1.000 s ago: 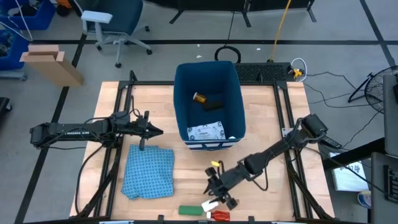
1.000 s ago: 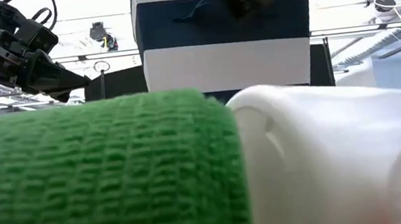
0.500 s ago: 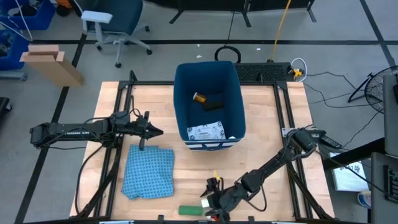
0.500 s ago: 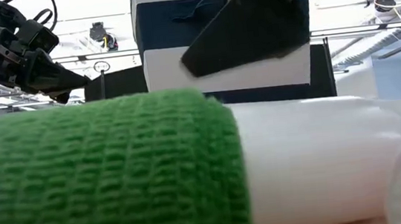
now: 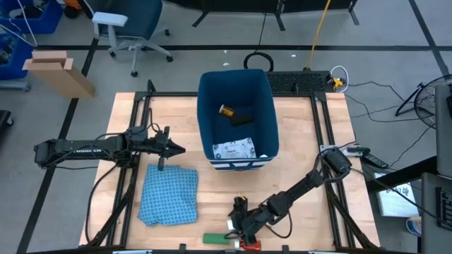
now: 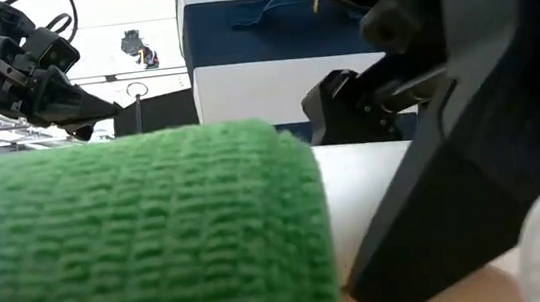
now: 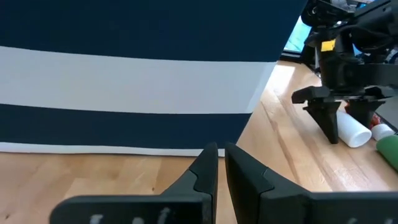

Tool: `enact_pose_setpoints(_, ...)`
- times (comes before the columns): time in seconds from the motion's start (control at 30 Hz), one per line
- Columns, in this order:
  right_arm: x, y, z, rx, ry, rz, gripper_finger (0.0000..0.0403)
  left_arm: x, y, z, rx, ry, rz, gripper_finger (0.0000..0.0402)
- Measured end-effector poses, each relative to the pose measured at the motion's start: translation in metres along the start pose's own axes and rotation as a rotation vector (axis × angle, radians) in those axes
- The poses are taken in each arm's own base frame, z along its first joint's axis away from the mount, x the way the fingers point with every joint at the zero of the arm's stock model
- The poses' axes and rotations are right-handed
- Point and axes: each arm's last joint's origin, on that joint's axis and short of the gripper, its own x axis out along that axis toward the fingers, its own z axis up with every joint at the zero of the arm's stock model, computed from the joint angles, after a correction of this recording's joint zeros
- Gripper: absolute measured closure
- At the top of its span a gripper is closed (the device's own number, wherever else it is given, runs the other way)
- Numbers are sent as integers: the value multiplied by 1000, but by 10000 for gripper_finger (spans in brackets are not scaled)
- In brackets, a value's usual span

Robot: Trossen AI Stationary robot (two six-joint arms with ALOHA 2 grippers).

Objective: Pick & place medical supplies in basket/bin
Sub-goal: Put the white pill bottle into the blue bin

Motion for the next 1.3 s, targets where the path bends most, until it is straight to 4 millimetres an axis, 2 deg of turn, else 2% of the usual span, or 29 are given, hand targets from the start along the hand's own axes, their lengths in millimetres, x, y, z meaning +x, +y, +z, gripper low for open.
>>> enact_pose_setpoints(0.1,1,-6,3,19,11,39,131,0,0,0,6,2,1,369)
enact_pose_setpoints(0.33,0,-24,5,45,34,147,238,0,0,0,5,3,2,369)
enact_pose_setpoints(0.47,-16,-33,4,52,19,173,239,0,0,0,2,4,2,369)
enact_pose_setpoints(0.63,-60,-45,2,75,-114,193,235,0,0,-2,-2,19,4,369)
enact_pose_setpoints(0.77,-111,-54,-4,56,-294,237,230,0,0,-2,-3,23,5,369)
enact_pose_setpoints(0.97,-188,-75,-35,-7,-562,258,239,0,0,-2,1,24,5,369)
enact_pose_setpoints(1.17,-231,-102,-72,-24,-727,164,239,0,0,-2,4,21,12,369)
enact_pose_setpoints(1.3,-247,-111,-92,-38,-824,147,239,0,0,-2,4,21,13,369)
